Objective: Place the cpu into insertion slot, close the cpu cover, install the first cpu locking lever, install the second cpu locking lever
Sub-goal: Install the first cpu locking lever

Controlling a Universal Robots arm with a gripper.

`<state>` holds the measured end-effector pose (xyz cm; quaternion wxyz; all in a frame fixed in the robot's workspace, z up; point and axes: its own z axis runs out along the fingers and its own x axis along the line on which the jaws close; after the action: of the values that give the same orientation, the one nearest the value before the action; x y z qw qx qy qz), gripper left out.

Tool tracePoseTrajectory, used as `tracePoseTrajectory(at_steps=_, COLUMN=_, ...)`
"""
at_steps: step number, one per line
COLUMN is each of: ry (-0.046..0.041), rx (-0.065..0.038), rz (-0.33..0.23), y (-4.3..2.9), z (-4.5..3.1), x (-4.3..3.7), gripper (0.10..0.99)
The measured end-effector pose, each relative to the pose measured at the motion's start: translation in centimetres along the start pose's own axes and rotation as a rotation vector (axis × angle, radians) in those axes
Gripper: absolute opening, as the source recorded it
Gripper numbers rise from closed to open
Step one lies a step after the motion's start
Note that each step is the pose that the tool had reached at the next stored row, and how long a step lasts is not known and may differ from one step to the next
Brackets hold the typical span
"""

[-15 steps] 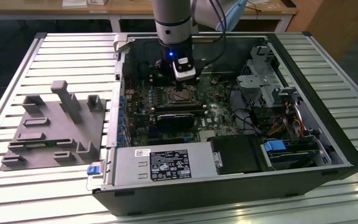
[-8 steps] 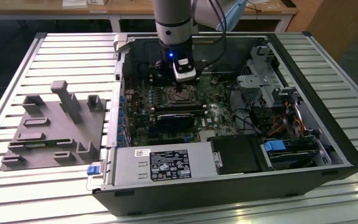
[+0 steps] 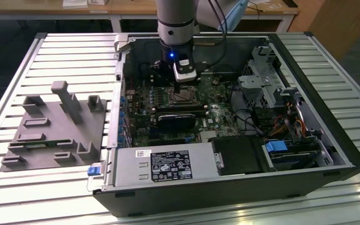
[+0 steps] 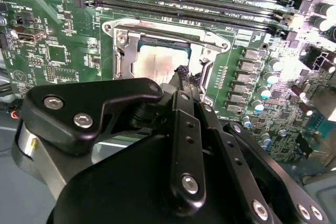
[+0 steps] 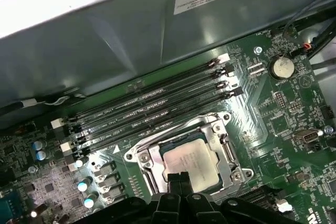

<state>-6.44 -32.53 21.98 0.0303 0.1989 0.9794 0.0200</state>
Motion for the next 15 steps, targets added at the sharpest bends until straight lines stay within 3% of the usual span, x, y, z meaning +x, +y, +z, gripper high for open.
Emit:
tracePoseTrajectory(at_steps=12, ry=0.0036, rx=-0.003, rz=-0.07, y=0.68, z=0.21, x=-1.62, gripper=0.102)
tracePoseTrajectory(at_steps=15, ry=0.0029, rx=0.0, rz=-0.08, y=0.72, z=0.23, x=-1.7, gripper=0.102)
